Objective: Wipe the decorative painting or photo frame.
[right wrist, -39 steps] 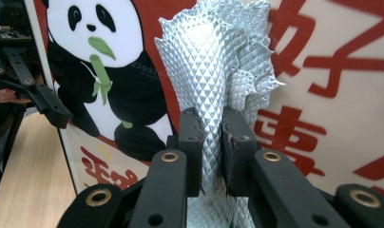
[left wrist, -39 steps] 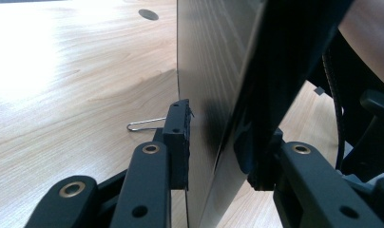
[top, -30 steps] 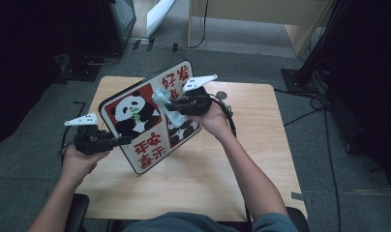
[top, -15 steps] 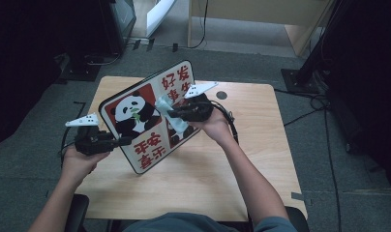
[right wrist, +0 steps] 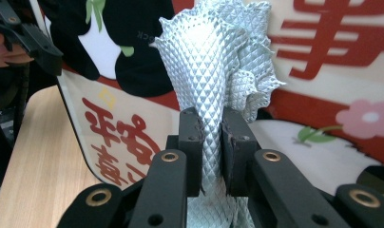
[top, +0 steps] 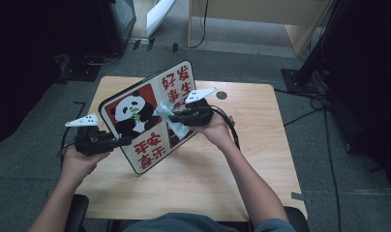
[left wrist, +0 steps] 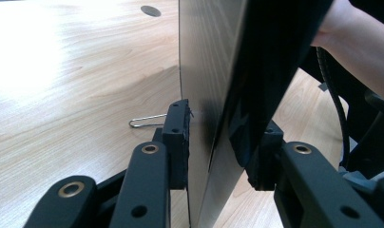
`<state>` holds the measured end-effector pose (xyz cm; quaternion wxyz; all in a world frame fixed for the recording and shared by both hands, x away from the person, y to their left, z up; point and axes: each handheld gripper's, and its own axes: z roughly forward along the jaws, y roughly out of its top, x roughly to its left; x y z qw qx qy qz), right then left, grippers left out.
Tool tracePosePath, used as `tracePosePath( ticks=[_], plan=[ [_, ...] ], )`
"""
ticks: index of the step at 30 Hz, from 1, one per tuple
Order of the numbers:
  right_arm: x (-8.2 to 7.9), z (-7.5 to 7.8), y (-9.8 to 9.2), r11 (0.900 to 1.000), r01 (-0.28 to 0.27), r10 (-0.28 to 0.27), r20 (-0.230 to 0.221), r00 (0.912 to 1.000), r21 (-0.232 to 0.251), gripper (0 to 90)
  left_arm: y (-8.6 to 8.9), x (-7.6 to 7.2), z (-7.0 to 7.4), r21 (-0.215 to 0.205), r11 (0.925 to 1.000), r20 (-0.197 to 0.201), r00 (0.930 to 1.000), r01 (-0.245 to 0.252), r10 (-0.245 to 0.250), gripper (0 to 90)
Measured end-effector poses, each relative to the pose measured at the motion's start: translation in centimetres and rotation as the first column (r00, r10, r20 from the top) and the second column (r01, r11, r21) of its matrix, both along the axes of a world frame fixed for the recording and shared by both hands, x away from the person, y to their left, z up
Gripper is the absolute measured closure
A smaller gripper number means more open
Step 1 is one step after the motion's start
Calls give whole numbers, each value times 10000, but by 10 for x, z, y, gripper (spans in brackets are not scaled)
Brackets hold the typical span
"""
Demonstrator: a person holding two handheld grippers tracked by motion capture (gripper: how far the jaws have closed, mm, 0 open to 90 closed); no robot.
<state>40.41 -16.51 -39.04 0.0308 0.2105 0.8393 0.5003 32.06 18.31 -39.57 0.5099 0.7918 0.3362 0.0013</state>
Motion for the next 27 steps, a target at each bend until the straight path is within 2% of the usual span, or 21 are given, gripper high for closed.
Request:
tracePosePath(
  ticks=[3,8,19,24,27],
  plan=[
    [-1,-5,-1,9999,40,-40,-15,10000,106,812,0,0,0,0,10000,-18,10000,-2,2,680],
    [-3,-13,-1,10000,28,-27,-230,9997,17,812,1,0,0,-26,10000,-49,10000,-12,12,691],
    [-5,-22,-2,9999,-70,69,-215,9997,-76,812,2,-1,1,-48,10000,35,10000,16,-16,732],
    [-7,-31,-3,9998,-68,60,-498,9987,-167,812,2,-1,1,-111,9999,49,10000,14,-14,749],
    [-8,-36,-3,9998,-88,80,-518,9986,-156,812,3,-1,1,-98,10000,60,10000,16,-16,754]
  ],
)
